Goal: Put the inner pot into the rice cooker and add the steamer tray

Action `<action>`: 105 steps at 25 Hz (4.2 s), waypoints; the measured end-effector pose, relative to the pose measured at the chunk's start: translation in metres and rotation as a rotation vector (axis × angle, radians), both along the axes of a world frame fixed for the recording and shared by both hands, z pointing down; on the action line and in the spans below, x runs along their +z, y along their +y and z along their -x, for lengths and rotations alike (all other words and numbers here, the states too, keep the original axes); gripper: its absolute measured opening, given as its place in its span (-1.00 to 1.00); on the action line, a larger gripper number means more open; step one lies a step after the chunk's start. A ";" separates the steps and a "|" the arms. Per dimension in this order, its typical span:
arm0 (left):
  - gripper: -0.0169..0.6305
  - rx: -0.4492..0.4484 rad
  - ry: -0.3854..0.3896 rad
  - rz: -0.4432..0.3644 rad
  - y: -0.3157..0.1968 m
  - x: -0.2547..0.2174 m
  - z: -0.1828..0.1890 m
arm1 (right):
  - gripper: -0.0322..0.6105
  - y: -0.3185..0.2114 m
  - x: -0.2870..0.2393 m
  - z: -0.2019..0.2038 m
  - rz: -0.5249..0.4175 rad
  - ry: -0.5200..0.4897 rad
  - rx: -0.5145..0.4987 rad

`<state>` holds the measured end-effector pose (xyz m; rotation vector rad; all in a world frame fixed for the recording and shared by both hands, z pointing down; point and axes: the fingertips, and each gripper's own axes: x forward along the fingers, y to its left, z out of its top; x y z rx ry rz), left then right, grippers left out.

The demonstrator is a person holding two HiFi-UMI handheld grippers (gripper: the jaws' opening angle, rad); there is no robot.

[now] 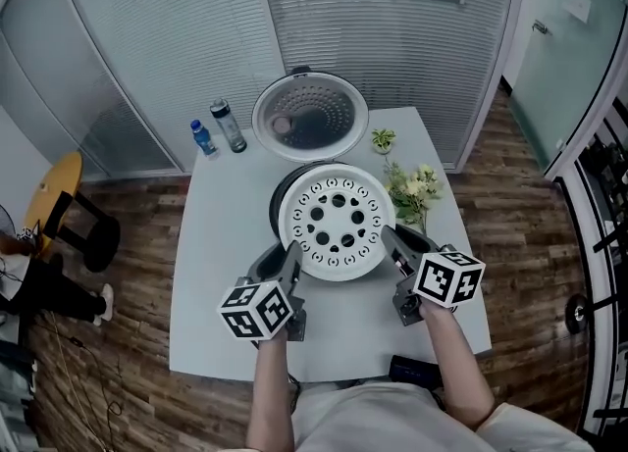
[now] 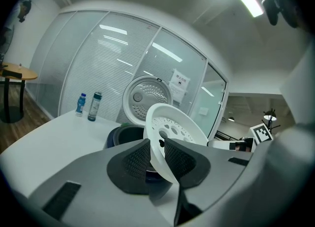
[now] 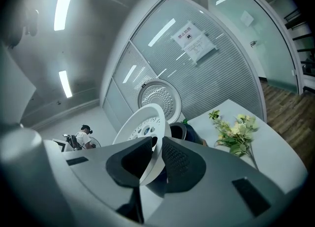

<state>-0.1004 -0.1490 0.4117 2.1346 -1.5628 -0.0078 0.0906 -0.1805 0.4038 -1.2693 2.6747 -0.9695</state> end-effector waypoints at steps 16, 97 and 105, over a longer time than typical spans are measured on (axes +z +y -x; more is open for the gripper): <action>-0.66 -0.011 0.024 0.015 -0.038 0.005 0.029 | -0.66 -0.042 0.002 0.030 0.014 0.014 -0.009; -0.51 0.037 -0.444 0.112 -0.095 0.072 0.043 | -0.54 -0.081 0.056 0.047 -0.059 0.414 0.040; -0.52 0.046 -0.485 0.098 -0.094 0.073 0.042 | -0.53 -0.082 0.060 0.046 -0.075 0.466 0.052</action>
